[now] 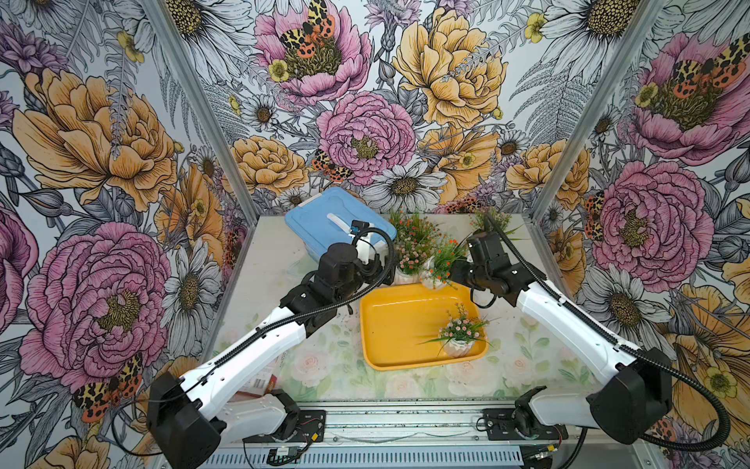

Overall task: Put the potted gypsophila into the storage box
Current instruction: Place the baby's breath potted plant at the storage box.

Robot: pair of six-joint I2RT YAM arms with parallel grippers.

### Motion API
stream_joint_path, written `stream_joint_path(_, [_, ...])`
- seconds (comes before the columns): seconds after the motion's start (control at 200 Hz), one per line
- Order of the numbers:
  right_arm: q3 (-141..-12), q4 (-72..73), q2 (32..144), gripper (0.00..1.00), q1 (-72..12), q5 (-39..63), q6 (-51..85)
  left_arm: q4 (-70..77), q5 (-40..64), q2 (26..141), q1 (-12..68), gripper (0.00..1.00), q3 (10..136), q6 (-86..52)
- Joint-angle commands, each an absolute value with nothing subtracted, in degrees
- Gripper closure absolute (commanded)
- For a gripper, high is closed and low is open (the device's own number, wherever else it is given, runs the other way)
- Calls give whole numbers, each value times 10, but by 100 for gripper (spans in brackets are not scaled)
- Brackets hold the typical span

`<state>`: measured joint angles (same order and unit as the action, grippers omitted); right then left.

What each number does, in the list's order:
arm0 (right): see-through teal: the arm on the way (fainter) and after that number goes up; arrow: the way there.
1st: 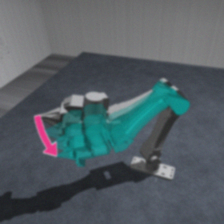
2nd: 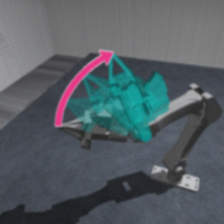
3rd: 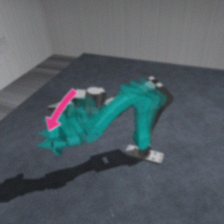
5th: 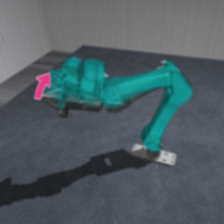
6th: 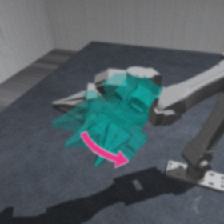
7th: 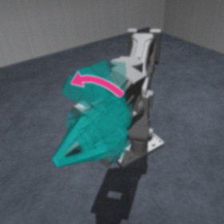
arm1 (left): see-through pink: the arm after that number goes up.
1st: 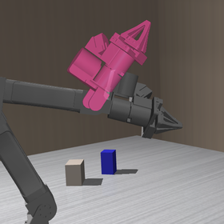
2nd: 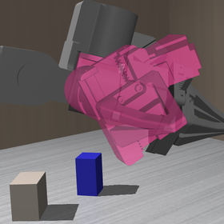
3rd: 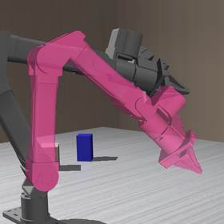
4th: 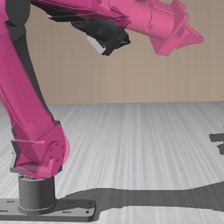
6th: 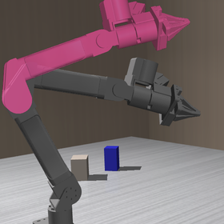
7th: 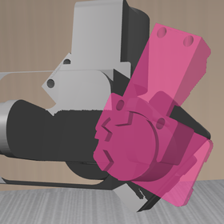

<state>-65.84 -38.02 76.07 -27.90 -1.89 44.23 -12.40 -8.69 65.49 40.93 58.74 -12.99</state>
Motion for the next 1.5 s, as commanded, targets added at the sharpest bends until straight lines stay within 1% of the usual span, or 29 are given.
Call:
stream_joint_path(0.0, [-656,-379,735,100,-324,-58,465,-147,-112,608,417,1,557,-153])
stream_joint_path(0.185, [-605,-392,715,100,-394,-86,503,-159,-116,550,427,1,520,-169])
stream_joint_path(0.24, [-590,-397,713,100,-412,-95,513,-160,-116,542,429,1,515,-172])
stream_joint_path(0.27, [-582,-397,712,100,-419,-100,519,-161,-132,539,430,1,514,-172])
stream_joint_path(0.425, [-561,-404,727,100,-446,-115,529,-162,-131,535,437,1,510,-172])
stream_joint_path(0.565, [-554,-407,748,100,-451,-110,519,-162,-138,533,444,1,507,-172])
stream_joint_path(0.615, [-553,-408,755,100,-451,-101,508,-162,-144,532,446,1,505,-172])
stream_joint_path(0.645, [-554,-408,759,100,-468,-95,501,-162,-146,531,448,1,504,-173])
stream_joint_path(0.805, [-544,-415,763,100,-468,-62,473,-161,-153,527,451,1,498,-175])
stream_joint_path(1.371, [-530,-425,768,100,-469,-41,457,-152,-156,551,451,1,505,-169])
stream_joint_path(1.431, [-528,-426,764,95,-470,-40,457,-149,-156,554,451,1,505,-170])
stream_joint_path(1.496, [-527,-426,758,92,-468,-42,459,-145,-156,558,451,1,506,-170])
